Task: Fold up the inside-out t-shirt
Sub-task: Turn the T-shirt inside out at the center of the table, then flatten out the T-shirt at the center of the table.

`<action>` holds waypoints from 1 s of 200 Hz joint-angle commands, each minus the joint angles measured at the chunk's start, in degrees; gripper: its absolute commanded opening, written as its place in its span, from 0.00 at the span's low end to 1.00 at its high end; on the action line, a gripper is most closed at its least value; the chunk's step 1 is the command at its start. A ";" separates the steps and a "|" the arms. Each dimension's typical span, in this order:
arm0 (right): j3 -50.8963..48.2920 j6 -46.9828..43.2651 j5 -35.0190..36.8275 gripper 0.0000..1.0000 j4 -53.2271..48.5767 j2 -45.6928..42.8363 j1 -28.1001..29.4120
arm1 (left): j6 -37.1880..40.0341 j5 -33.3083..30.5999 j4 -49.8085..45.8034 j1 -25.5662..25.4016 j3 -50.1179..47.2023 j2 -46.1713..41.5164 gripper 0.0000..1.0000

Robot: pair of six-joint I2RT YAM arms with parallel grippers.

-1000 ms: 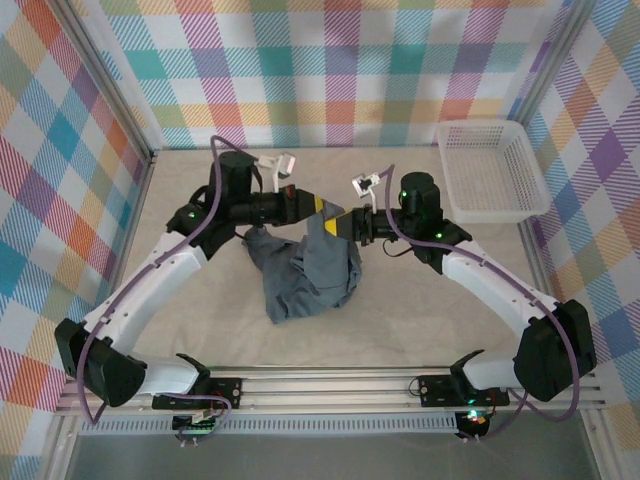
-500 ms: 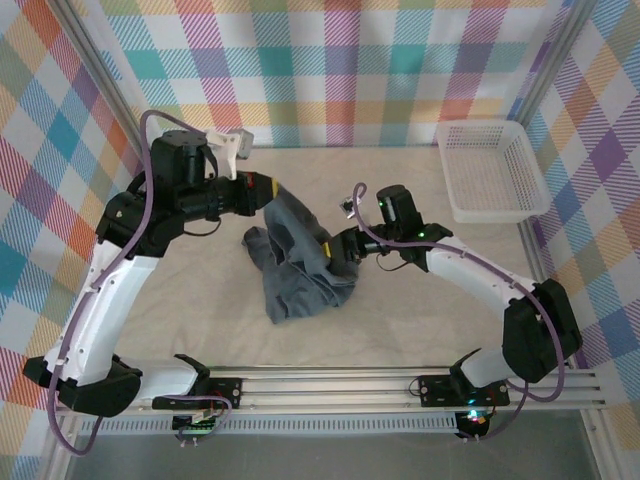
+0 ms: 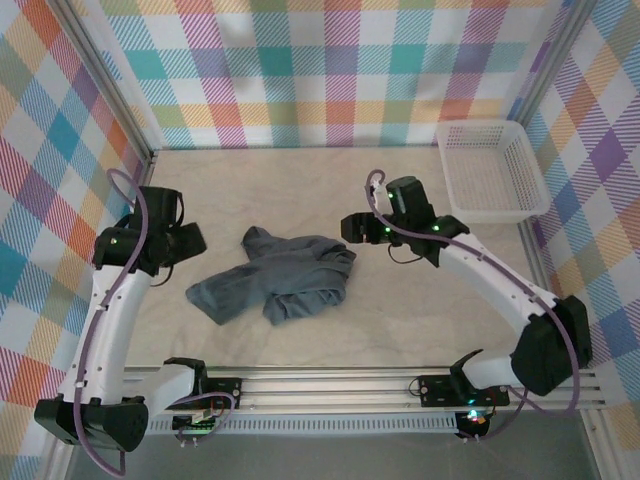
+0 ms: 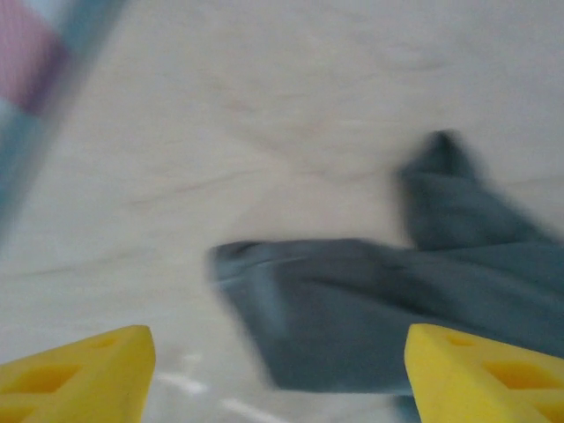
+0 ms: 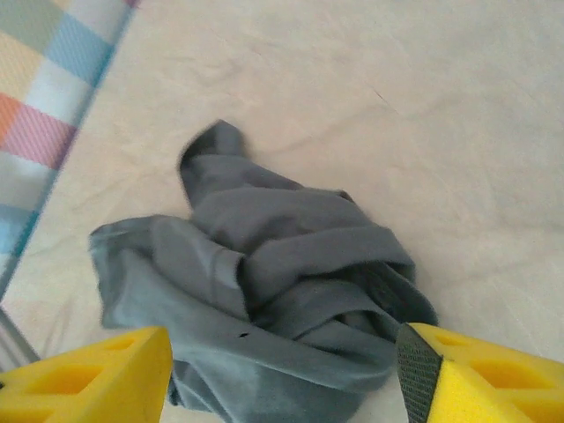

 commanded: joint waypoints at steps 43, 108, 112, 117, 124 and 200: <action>3.10 13.51 -9.61 0.69 -4.71 15.84 -5.77 | -4.11 21.16 18.13 -23.98 10.08 29.35 0.79; -1.08 18.39 -20.11 0.63 1.18 21.05 -6.50 | 8.27 14.47 3.60 -30.41 33.54 57.85 0.75; -1.21 18.70 -21.00 0.60 1.49 21.26 -6.49 | 8.52 15.06 3.26 -30.43 33.99 58.50 0.69; -1.36 18.94 -22.11 0.54 1.66 21.48 -6.48 | 8.75 15.52 2.94 -30.43 34.43 59.18 0.58; -1.53 19.20 -22.72 0.41 1.87 21.57 -6.48 | 9.31 16.24 2.48 -30.38 34.87 59.90 0.45; 2.89 15.58 -14.71 0.00 0.99 11.19 -6.77 | 9.32 28.25 5.41 -23.68 37.68 49.51 0.00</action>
